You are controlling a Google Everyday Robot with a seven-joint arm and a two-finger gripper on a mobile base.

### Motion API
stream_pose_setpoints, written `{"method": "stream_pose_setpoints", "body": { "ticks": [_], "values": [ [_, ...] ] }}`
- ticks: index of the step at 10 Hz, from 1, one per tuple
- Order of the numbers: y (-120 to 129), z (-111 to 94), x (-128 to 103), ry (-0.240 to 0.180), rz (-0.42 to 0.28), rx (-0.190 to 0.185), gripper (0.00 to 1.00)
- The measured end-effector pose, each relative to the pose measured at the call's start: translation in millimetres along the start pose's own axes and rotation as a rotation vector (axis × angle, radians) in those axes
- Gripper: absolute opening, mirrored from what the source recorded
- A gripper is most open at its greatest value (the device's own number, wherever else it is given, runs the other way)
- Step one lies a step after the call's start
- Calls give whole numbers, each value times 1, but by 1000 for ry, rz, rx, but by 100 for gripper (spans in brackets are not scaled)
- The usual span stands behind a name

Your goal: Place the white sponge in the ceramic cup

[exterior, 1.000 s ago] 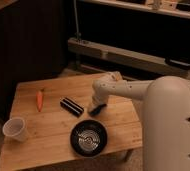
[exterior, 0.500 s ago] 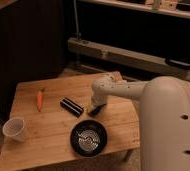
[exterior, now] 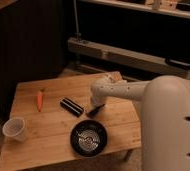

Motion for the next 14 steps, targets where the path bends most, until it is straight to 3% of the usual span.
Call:
{"method": "stream_pose_setpoints", "body": {
  "ticks": [3, 9, 14],
  "values": [
    [-4, -13, -1, -16, 6, 24, 0],
    [-19, -66, -18, -90, 27, 73, 0],
    [-20, -118, -43, -122, 9, 60, 0]
  ]
}}
